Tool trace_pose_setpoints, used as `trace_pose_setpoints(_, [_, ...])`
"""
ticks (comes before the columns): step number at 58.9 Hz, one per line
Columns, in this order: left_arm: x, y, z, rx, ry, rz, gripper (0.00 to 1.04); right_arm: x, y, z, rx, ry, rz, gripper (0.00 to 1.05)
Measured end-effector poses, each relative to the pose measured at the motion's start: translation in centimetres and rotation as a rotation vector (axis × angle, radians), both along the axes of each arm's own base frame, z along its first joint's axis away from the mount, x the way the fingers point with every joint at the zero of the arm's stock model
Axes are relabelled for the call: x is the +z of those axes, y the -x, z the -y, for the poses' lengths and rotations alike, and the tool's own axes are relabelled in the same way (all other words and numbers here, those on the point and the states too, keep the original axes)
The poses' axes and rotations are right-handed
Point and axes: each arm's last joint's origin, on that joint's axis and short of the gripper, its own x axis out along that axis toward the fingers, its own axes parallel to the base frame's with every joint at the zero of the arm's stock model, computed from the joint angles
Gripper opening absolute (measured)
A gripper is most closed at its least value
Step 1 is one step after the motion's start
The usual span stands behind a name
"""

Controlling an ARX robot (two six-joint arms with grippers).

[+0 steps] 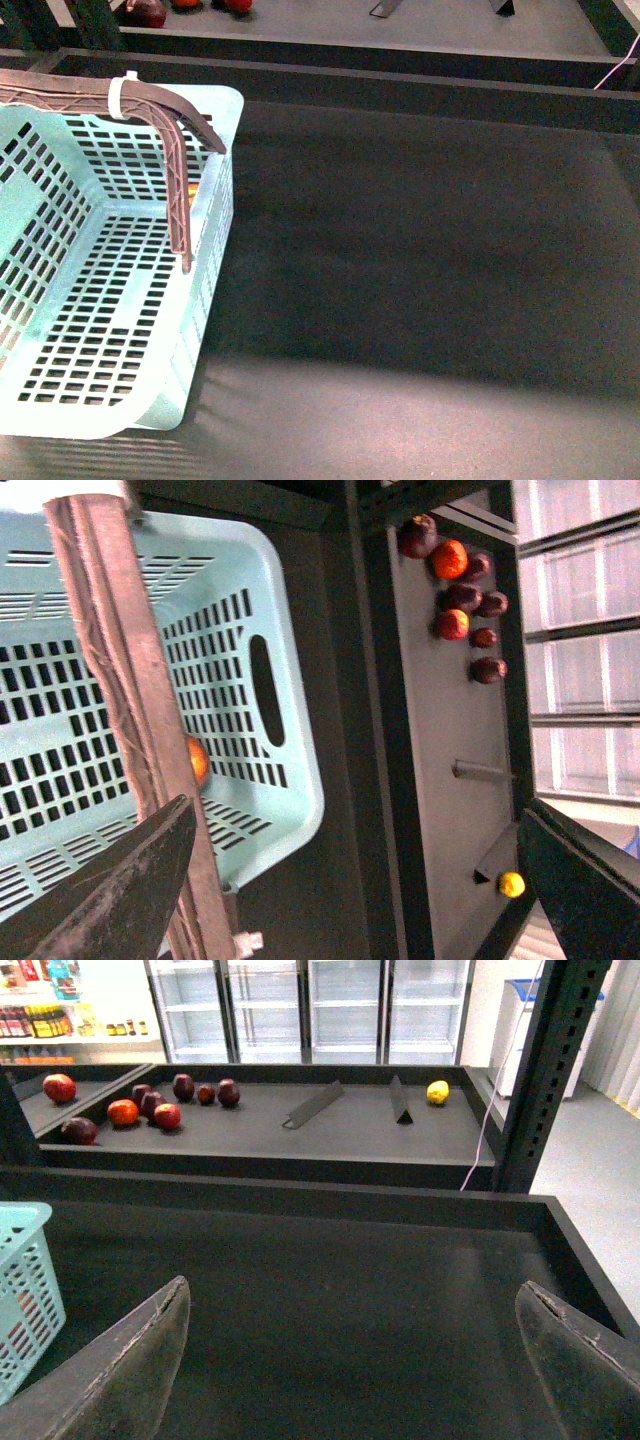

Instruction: Pick apple with right arm and hold basket with left

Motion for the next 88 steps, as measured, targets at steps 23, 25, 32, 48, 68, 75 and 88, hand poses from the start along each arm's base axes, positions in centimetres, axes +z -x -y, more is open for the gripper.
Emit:
trace_pose_setpoints(23, [-1.7, 1.9, -0.9, -0.41, -0.473, 0.334, 0.71, 0.0, 0.0, 0.0, -0.001, 0.0, 0.0, 0.96])
trace_pose_setpoints(25, [-2.1, 2.7, -1.3, -0.437, -0.603, 0.366, 0.66, 0.0, 0.0, 0.0, 0.0, 0.0, 0.0, 0.96])
trace_pose_setpoints(32, [-2.9, 5.8, -2.7, -0.491, -0.996, 0.396, 0.43, 0.0, 0.0, 0.0, 0.0, 0.0, 0.0, 0.96])
trace_pose_setpoints(48, [-6.2, 10.9, -4.7, -0.541, -1.171, 0.333, 0.03, 0.0, 0.0, 0.0, 0.0, 0.0, 0.0, 0.96])
trace_pose_setpoints(68, [-7.7, 14.4, -6.3, -0.538, -1.178, 0.33, 0.03, 0.0, 0.0, 0.0, 0.0, 0.0, 0.0, 0.96])
trace_pose_setpoints(75, [-8.2, 15.6, -6.3, -0.542, -1.178, 0.332, 0.03, 0.0, 0.0, 0.0, 0.0, 0.0, 0.0, 0.96])
trace_pose_setpoints(88, [-9.2, 16.9, -6.3, -0.537, -1.183, 0.339, 0.03, 0.0, 0.0, 0.0, 0.0, 0.0, 0.0, 0.96])
